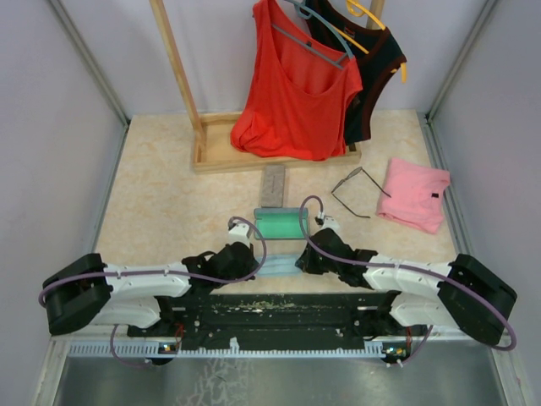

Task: Organize the sunglasses
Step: Fold the glasses cleaning cloth at the center of the board.

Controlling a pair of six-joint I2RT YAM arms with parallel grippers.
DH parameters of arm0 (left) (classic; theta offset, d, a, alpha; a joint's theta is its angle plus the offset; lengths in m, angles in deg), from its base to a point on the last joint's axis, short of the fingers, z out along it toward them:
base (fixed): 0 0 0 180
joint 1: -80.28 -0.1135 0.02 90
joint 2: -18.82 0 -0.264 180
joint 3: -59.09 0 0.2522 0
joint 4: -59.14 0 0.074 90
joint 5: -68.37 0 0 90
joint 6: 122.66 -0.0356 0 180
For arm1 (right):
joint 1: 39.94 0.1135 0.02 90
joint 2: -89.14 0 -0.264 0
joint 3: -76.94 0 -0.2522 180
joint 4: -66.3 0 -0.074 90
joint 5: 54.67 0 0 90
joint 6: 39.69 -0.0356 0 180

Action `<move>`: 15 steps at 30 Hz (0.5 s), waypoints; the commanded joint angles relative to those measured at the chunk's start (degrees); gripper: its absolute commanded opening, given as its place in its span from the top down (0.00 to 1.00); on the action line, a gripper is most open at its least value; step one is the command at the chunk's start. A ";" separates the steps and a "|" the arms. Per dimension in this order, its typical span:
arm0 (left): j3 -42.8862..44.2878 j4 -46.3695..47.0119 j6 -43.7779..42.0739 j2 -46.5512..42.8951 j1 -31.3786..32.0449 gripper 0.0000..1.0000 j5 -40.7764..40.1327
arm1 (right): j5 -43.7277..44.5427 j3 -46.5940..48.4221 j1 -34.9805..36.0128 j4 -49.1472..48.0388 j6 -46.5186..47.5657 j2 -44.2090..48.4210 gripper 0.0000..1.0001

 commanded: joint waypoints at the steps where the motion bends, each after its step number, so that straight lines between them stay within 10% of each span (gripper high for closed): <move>1: -0.88 1.21 0.43 0.45 -0.22 1.00 0.19 | 0.02 0.72 -0.42 -0.77 1.18 -0.46 1.00; 15: -1.34 2.65 0.18 1.71 -0.22 1.00 1.68 | 0.90 0.91 -0.43 0.46 1.84 -1.56 1.00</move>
